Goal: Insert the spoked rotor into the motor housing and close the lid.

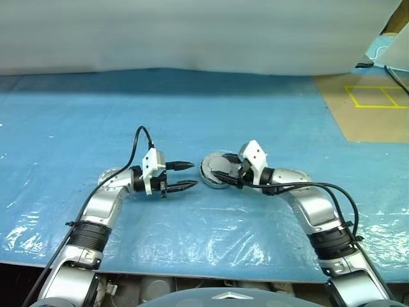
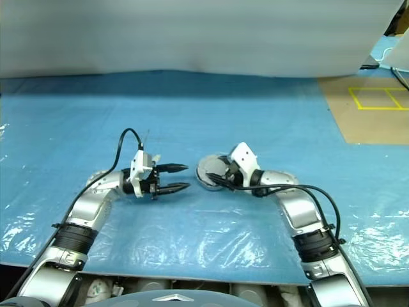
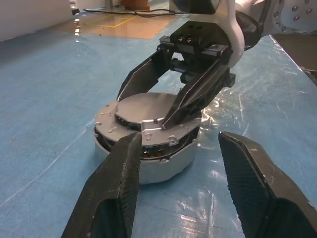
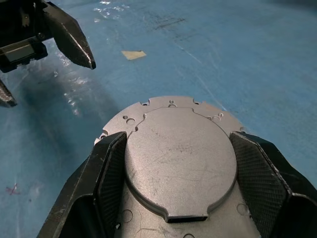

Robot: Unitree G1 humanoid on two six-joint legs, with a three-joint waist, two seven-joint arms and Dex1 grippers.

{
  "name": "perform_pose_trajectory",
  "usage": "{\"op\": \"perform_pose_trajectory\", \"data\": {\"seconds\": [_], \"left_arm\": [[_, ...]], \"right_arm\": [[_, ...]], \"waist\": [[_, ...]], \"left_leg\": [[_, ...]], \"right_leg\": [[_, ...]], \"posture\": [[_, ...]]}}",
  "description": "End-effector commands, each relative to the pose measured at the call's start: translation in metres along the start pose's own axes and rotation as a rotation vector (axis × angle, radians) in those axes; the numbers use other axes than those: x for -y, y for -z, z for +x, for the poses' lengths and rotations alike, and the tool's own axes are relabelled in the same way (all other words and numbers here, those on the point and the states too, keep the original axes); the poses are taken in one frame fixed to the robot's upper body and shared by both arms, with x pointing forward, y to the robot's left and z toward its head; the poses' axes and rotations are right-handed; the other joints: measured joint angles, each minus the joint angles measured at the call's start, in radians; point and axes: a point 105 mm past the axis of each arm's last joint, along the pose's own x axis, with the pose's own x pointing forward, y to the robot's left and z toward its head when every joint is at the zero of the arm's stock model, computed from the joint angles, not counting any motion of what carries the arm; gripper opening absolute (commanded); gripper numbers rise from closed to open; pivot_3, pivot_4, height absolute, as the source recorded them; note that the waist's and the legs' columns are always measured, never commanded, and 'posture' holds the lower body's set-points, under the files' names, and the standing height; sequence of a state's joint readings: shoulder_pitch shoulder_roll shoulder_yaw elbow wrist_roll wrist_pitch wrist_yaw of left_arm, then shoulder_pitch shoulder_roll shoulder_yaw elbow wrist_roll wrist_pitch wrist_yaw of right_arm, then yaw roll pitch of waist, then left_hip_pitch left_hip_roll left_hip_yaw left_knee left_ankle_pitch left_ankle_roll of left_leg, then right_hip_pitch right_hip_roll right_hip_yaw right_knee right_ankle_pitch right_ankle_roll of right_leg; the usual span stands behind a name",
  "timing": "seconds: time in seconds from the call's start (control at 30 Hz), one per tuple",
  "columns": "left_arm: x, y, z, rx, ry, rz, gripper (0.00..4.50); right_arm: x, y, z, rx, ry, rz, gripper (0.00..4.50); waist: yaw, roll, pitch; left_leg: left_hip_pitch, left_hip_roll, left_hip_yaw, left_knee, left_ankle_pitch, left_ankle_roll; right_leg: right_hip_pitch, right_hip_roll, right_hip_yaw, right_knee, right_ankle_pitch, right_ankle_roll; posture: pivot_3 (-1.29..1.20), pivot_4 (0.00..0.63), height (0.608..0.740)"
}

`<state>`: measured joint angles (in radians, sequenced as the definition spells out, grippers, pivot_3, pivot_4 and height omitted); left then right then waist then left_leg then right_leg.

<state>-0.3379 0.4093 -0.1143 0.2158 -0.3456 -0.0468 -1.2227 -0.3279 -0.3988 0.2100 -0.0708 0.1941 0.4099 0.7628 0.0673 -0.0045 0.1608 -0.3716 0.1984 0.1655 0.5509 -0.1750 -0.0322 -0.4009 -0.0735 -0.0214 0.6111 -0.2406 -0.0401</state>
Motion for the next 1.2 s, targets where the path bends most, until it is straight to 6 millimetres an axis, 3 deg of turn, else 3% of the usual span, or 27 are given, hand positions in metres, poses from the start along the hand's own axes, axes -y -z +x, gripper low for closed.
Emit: {"op": "perform_pose_trajectory", "data": {"seconds": [0.03, 0.27, 0.53, 0.7, 0.87, 1.2], "left_arm": [[-0.004, -0.007, -0.006, 0.011, -0.025, 0.029, 2.6], [-0.011, -0.005, -0.017, -0.01, -0.065, 0.031, 2.6], [-0.013, 0.003, -0.038, -0.067, -0.079, 0.02, 2.6], [-0.012, 0.006, -0.047, -0.094, -0.09, 0.025, 2.6], [-0.011, 0.005, -0.042, -0.075, -0.098, 0.024, 2.6], [-0.009, 0.005, -0.038, -0.068, -0.095, 0.022, 2.6]], "right_arm": [[-0.004, -0.003, 0.008, 0.017, -0.02, -0.018, 2.95], [-0.002, 0.003, 0.021, 0.01, -0.017, -0.039, 2.95], [-0.002, -0.017, 0.024, 0.077, -0.058, 0.031, 2.95], [0.001, -0.018, 0.024, 0.064, -0.06, -0.004, 2.95], [-0.003, -0.022, 0.032, 0.057, -0.106, 0.088, 2.95], [0.016, -0.001, 0.044, -0.101, -0.001, 0.172, 2.95]], "waist": [[0.0, 0.0, 0.0], [-0.002, 0.0, 0.0], [-0.004, 0.0, 0.0], [-0.002, 0.0, 0.0], [-0.003, 0.0, 0.0], [-0.002, 0.0, 0.0]], "left_leg": [[0.0, 0.0, 0.0, 0.0, 0.0, 0.0], [0.001, 0.0, 0.0, 0.0, 0.0, 0.0], [0.002, 0.0, 0.001, 0.001, 0.0, 0.0], [0.001, 0.0, 0.001, 0.001, 0.0, 0.0], [0.002, 0.0, 0.001, 0.001, 0.0, 0.0], [0.002, 0.001, 0.003, 0.0, 0.0, -0.001]], "right_leg": [[0.0, 0.0, 0.0, 0.0, 0.0, 0.0], [0.0, 0.0, 0.0, 0.001, 0.0, 0.0], [0.0, 0.0, 0.001, 0.002, 0.0, 0.0], [0.0, 0.0, 0.001, 0.002, 0.0, 0.0], [0.0, 0.0, 0.002, 0.002, 0.0, 0.0], [-0.001, 0.0, 0.002, 0.003, 0.0, 0.0]], "posture": [[0.0, 0.15, 0.74], [0.0, 0.15, 0.74], [0.0, 0.15, 0.74], [0.0, 0.15, 0.74], [0.0, 0.15, 0.74], [0.0, 0.15, 0.74]]}}
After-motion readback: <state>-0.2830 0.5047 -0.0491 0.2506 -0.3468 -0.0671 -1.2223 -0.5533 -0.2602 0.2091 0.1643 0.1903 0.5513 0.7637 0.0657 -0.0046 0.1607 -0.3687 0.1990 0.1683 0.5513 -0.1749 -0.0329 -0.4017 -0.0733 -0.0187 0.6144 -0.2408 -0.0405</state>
